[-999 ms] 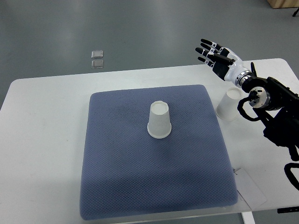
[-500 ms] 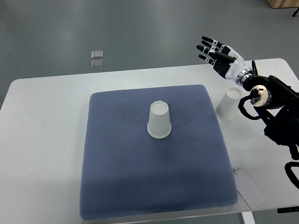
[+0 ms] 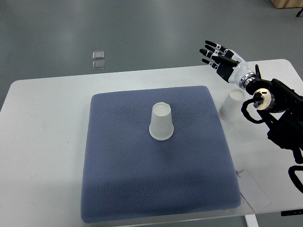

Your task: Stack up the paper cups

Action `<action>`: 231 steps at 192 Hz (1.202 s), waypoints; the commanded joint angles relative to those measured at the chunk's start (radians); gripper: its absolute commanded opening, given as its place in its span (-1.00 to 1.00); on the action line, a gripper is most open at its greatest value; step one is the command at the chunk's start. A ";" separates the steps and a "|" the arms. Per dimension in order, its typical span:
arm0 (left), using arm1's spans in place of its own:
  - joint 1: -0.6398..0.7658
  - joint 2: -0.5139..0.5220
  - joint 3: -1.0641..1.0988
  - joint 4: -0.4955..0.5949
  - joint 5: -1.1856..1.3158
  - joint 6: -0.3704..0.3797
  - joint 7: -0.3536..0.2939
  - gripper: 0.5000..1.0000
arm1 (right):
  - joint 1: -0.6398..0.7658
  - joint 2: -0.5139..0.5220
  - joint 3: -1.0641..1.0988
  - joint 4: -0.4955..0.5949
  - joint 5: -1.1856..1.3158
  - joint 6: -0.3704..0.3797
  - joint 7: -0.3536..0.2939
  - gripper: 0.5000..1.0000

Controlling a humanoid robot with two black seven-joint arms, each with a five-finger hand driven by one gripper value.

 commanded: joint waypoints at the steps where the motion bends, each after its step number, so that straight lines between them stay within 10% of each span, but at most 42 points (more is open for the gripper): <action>1: 0.000 0.000 0.000 0.000 0.001 0.000 0.000 1.00 | 0.001 -0.001 0.003 0.000 0.001 0.000 0.003 0.64; 73: 0.000 0.000 0.000 0.000 0.001 0.000 0.000 1.00 | 0.015 -0.052 -0.039 0.020 -0.016 0.018 0.000 0.64; 142: 0.000 0.000 0.000 0.000 0.001 0.000 0.000 1.00 | 0.110 -0.333 -0.286 0.146 -0.125 0.132 0.005 0.60; 231: 0.000 0.000 0.000 0.000 -0.001 0.000 0.000 1.00 | 0.162 -0.518 -0.428 0.265 -0.660 0.199 0.118 0.59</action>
